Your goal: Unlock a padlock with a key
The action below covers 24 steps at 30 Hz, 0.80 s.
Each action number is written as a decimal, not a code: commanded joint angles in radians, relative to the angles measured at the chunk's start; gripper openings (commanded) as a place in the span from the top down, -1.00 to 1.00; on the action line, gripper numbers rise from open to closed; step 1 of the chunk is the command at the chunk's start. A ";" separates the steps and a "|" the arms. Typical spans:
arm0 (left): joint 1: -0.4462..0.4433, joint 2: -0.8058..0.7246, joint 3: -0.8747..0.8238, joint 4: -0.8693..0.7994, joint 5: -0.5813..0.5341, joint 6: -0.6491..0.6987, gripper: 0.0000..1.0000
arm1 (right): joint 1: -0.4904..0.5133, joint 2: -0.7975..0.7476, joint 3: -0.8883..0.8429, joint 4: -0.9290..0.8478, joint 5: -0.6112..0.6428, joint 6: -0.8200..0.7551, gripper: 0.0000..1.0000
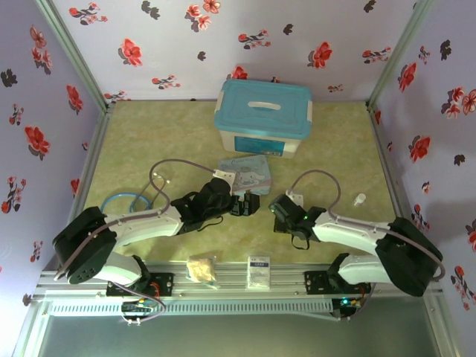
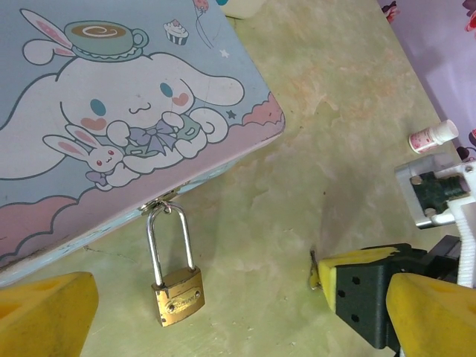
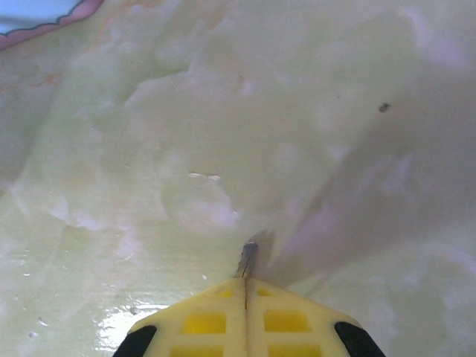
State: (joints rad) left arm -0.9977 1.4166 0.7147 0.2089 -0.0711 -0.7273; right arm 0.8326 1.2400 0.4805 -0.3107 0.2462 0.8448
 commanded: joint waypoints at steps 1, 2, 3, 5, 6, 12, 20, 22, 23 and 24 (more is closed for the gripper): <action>-0.004 0.010 0.030 0.011 -0.018 0.018 -1.00 | -0.027 -0.056 -0.031 -0.034 -0.052 -0.031 1.00; -0.004 0.008 0.029 0.011 -0.018 0.016 -0.99 | -0.030 -0.079 -0.038 -0.031 -0.059 -0.040 1.00; -0.004 0.008 0.028 0.012 -0.018 0.015 -0.99 | -0.035 -0.098 -0.044 -0.029 -0.065 -0.047 1.00; -0.004 0.007 0.026 0.012 -0.018 0.014 -0.99 | -0.047 -0.117 -0.050 -0.037 -0.091 -0.064 1.00; -0.003 0.008 0.026 0.012 -0.018 0.013 -0.99 | -0.049 -0.121 -0.047 -0.054 -0.088 -0.064 0.97; -0.004 0.016 0.029 0.021 -0.018 0.011 -0.99 | -0.050 -0.143 -0.036 -0.124 -0.053 -0.028 0.40; -0.004 0.026 0.034 0.020 -0.016 0.011 -1.00 | -0.049 -0.169 -0.034 -0.073 -0.064 0.025 0.07; -0.004 0.028 0.034 0.021 -0.016 0.012 -0.99 | -0.049 -0.151 -0.034 -0.051 -0.076 0.019 0.08; -0.004 0.030 0.035 0.021 -0.016 0.012 -0.99 | -0.049 -0.132 -0.030 -0.043 -0.087 0.019 0.11; -0.003 0.032 0.037 0.020 -0.016 0.014 -1.00 | -0.049 -0.115 -0.026 -0.036 -0.099 0.020 0.13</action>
State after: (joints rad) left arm -0.9977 1.4353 0.7227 0.2089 -0.0711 -0.7273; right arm 0.7853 1.0954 0.4423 -0.3702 0.1635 0.8490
